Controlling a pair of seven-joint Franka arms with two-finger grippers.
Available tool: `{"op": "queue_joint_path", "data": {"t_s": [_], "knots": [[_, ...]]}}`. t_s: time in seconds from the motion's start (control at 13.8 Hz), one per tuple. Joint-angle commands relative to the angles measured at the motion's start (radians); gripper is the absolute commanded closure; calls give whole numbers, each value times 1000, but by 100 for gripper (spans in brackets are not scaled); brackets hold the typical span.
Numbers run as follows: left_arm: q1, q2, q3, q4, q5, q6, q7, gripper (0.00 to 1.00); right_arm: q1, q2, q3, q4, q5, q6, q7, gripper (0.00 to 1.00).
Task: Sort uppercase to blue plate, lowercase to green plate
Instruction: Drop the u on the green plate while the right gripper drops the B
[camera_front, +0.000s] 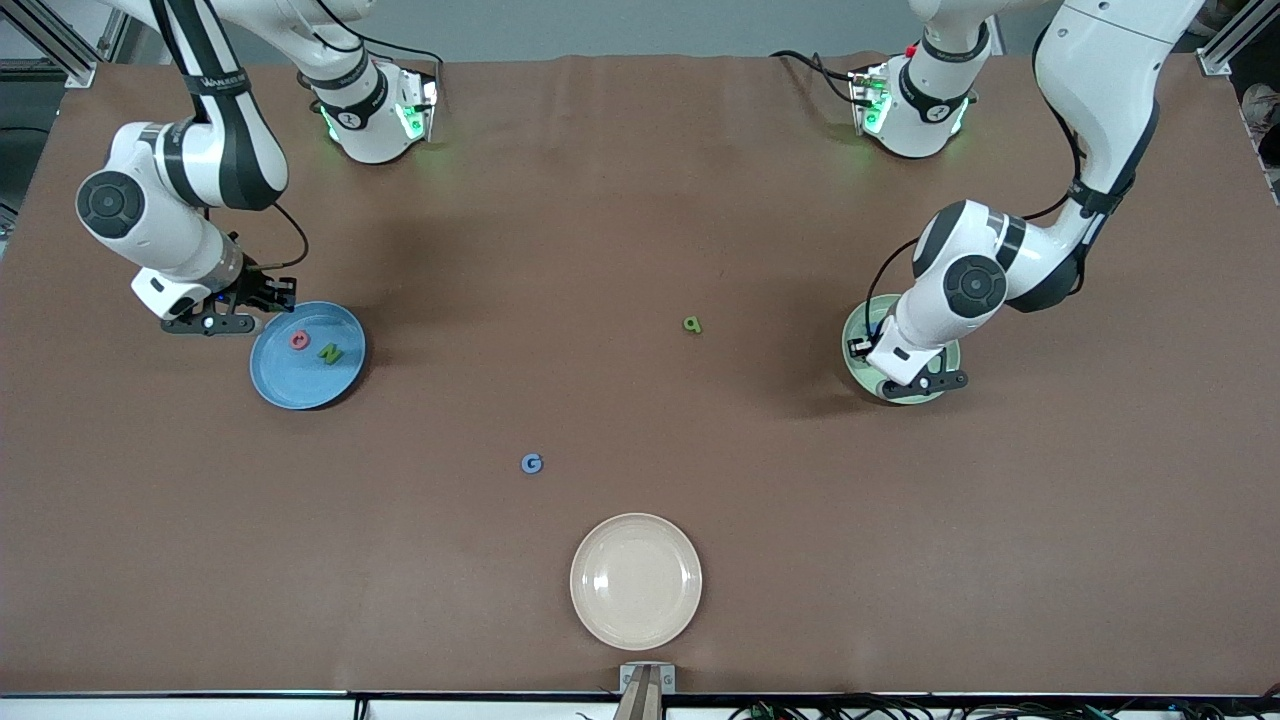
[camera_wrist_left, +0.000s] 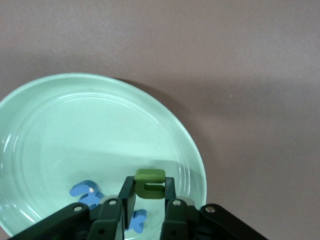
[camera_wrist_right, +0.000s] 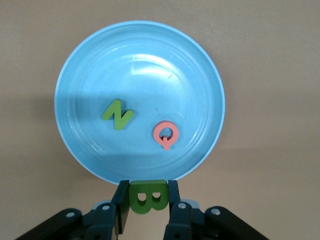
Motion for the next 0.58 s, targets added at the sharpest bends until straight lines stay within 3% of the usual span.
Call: {"op": "queue_joint_path", "data": {"t_s": [0.0, 0.07, 0.14, 0.22, 0.29, 0.36, 0.43, 0.51], "knots": [[32, 3, -11, -13, 19, 32, 27, 87, -3, 113, 5, -13, -5, 122, 1, 89], [36, 11, -11, -13, 31, 34, 30, 87, -3, 122, 7, -13, -5, 130, 1, 84], [36, 14, -11, -13, 45, 36, 32, 87, -3, 139, 8, -10, -4, 130, 2, 66], [39, 14, -11, -13, 57, 36, 32, 87, -2, 150, 10, -10, 1, 138, 4, 64], [49, 19, -11, -10, 59, 36, 33, 87, 9, 152, 10, -10, 16, 141, 4, 47], [49, 28, -11, -5, 59, 36, 33, 85, 18, 150, 10, -10, 33, 140, 4, 10], [49, 28, -11, -5, 59, 37, 33, 81, 21, 150, 10, -10, 56, 138, 4, 0], [49, 28, -11, -3, 59, 37, 33, 57, 23, 150, 10, -7, 61, 133, 6, 0]]}}
